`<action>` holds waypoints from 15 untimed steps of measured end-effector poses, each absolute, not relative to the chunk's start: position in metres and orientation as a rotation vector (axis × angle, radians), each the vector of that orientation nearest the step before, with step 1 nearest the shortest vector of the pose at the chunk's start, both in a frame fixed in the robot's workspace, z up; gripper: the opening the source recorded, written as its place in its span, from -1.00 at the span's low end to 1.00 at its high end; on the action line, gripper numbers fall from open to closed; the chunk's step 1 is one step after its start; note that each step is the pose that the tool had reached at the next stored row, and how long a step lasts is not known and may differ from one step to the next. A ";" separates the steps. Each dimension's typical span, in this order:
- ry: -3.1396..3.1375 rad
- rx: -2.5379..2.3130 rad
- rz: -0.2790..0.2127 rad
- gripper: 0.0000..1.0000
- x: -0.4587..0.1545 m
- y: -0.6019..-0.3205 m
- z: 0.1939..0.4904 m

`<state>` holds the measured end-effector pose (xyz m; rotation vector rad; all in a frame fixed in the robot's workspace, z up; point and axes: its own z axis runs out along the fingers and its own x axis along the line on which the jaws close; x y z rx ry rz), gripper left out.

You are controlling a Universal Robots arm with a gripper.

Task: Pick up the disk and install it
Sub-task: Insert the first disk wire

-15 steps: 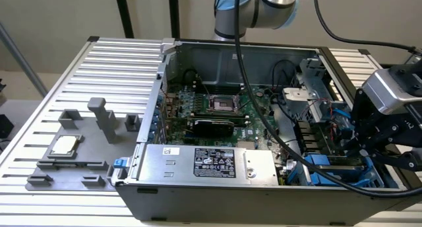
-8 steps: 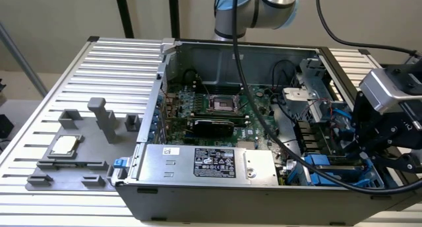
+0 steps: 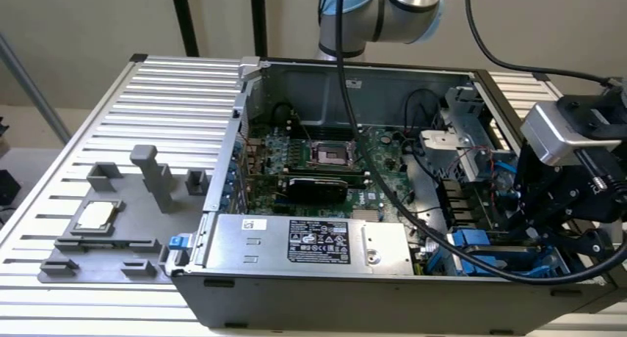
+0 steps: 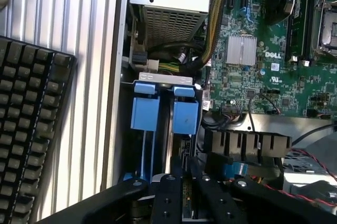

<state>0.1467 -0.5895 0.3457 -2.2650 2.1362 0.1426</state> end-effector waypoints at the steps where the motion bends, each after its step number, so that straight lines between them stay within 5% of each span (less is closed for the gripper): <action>1: 2.140 -2.262 0.142 -0.67 0.147 -0.589 0.346; 15: 2.179 -2.232 0.132 -0.67 0.148 -0.587 0.343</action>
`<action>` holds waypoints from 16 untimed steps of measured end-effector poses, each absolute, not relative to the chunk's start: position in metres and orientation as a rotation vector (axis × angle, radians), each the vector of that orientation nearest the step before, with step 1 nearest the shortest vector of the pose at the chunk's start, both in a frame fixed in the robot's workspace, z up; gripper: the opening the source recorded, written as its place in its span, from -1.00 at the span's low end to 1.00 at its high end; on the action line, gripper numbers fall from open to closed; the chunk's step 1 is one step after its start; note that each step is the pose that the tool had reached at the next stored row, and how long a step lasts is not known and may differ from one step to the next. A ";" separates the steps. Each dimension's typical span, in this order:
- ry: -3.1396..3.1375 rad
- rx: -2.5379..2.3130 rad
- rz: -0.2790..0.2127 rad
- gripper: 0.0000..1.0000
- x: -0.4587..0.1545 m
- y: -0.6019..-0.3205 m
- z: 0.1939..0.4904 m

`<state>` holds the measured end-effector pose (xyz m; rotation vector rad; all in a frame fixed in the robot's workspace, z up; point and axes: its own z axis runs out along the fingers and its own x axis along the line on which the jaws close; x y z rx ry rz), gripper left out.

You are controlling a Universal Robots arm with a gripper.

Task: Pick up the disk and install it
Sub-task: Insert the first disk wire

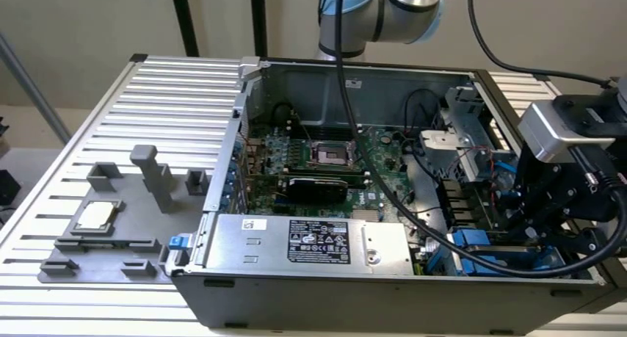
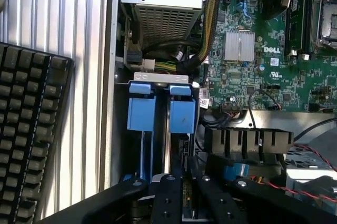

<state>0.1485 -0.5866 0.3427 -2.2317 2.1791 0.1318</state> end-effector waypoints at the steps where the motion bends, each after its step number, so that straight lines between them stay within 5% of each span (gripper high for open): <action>1: 2.180 -2.231 0.132 -0.67 0.149 -0.587 0.343; 16: 2.194 -2.217 0.131 -0.67 0.150 -0.585 0.341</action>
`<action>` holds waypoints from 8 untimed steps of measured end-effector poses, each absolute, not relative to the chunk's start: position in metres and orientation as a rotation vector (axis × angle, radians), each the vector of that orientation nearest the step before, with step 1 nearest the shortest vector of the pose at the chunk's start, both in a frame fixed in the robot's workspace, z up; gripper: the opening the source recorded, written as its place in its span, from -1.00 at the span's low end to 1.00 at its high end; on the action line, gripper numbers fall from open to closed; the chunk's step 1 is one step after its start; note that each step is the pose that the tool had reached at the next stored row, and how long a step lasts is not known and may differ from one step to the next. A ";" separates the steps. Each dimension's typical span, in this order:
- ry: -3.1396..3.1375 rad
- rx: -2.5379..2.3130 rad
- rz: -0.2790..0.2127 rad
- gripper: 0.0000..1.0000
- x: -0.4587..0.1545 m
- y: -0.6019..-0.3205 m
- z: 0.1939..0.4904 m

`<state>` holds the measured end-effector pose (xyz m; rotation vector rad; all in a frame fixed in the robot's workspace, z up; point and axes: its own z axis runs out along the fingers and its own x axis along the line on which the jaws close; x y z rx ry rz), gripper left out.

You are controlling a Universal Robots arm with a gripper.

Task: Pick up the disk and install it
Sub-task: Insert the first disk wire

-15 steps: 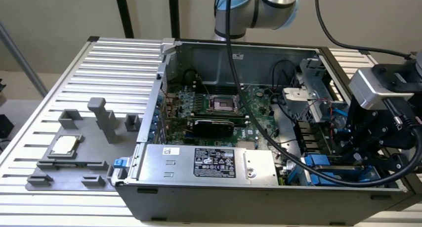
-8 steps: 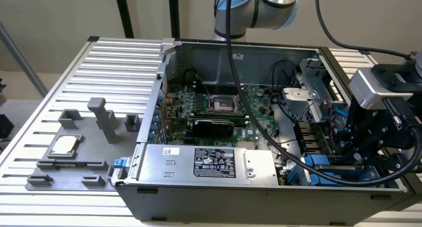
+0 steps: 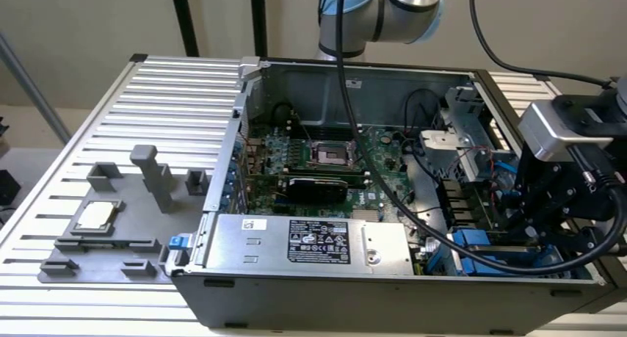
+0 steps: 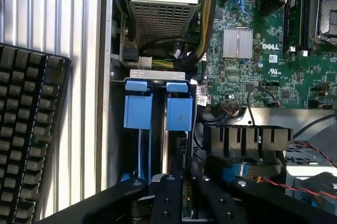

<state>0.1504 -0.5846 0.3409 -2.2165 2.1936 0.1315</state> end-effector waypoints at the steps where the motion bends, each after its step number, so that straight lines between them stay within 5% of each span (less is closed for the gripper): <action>1: 2.195 -2.215 0.131 -0.67 0.150 -0.584 0.341; 8: 2.206 -2.203 0.131 -0.67 0.151 -0.584 0.340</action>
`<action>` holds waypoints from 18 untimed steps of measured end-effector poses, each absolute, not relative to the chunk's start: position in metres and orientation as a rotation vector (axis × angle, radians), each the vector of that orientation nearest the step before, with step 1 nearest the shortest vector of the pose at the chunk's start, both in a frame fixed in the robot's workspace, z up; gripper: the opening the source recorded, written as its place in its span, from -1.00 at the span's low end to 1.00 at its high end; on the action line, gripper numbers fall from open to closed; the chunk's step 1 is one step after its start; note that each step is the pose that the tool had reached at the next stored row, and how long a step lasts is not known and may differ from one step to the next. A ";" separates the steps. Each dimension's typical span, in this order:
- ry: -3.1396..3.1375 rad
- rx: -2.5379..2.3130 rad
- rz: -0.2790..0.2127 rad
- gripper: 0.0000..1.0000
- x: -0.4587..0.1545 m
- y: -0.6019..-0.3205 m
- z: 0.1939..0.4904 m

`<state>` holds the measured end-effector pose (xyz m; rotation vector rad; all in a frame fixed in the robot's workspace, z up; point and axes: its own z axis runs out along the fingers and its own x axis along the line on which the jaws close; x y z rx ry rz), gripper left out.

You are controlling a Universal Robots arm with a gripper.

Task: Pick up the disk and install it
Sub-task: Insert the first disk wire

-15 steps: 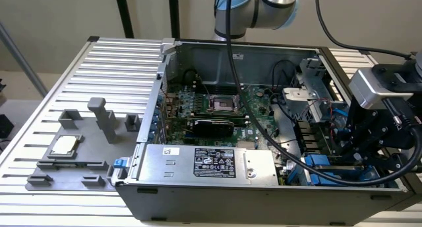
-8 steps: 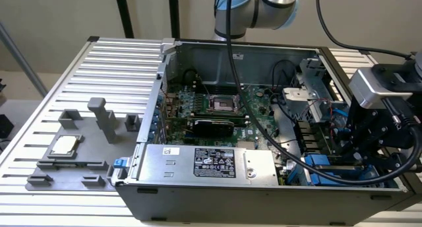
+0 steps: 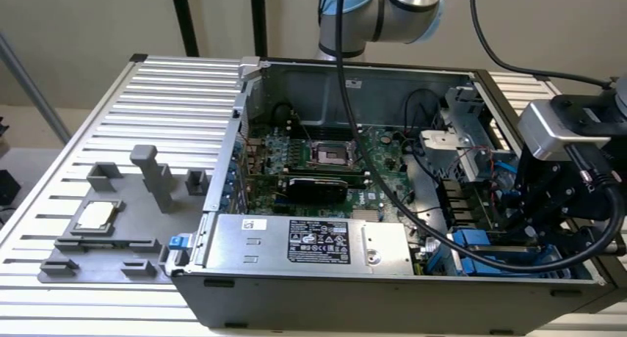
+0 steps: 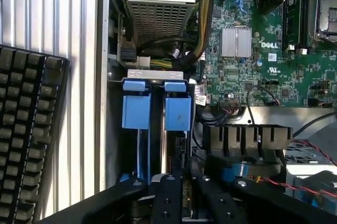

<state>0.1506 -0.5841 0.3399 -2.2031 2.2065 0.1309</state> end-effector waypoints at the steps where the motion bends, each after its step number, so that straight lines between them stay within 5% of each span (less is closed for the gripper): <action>1: 2.209 -2.200 0.131 -0.67 0.151 -0.584 0.340; 18: 2.251 -2.157 0.128 -0.67 0.152 -0.584 0.336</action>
